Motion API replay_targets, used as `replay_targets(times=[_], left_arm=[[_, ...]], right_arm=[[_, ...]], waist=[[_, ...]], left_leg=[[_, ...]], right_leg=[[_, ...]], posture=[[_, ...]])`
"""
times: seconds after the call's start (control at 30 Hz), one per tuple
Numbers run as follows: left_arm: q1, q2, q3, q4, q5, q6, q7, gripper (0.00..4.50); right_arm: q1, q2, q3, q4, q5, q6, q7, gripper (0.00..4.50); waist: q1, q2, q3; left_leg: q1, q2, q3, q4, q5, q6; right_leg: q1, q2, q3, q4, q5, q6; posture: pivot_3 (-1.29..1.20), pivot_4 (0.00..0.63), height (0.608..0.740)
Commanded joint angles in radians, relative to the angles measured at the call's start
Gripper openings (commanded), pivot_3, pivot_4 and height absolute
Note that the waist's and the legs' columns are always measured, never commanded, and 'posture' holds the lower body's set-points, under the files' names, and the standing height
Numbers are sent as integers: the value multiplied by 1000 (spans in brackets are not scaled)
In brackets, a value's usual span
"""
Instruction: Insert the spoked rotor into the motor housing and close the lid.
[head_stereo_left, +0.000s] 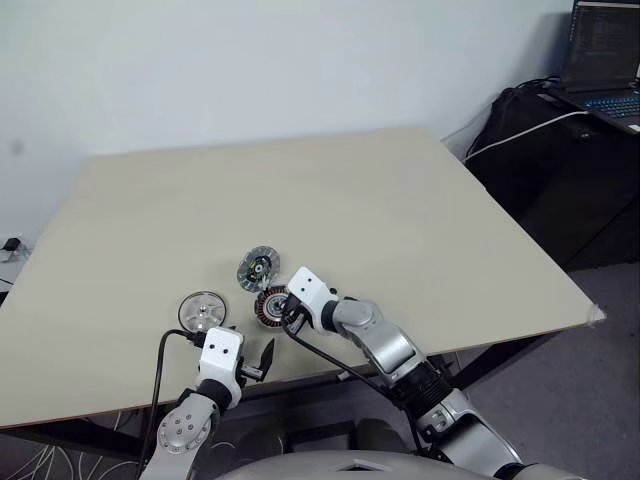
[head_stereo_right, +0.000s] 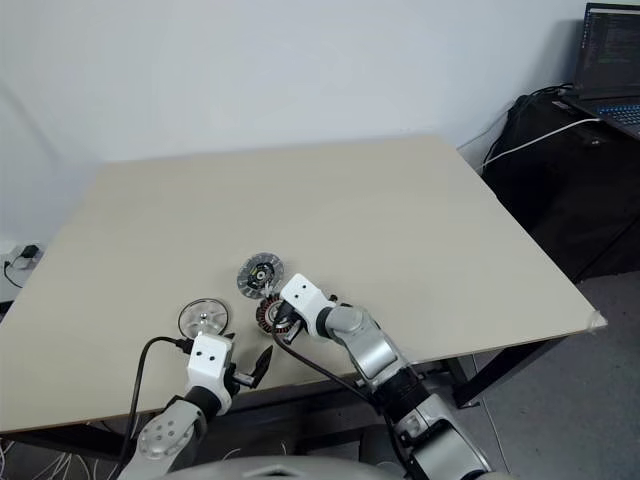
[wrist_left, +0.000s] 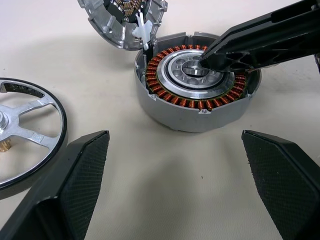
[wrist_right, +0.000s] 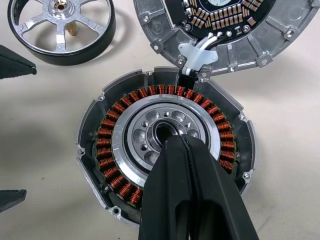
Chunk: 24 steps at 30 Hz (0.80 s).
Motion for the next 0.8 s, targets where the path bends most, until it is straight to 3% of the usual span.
replay_targets(times=[0.03,0.8], left_arm=[[-5,3,3,-8,-5,-28,-3,4500],[13,0,13,30,-14,-63,-7,4500]], right_arm=[[-8,16,-4,-10,0,-18,-3,18],[-8,51,1,6,2,-34,-19,18]], waist=[[0,0,0],[0,0,0]], left_leg=[[0,0,0,0,0,0],[0,0,0,0,0,0]], right_leg=[[0,0,0,0,0,0],[0,0,0,0,0,0]], posture=[[0,0,740],[0,0,740]])
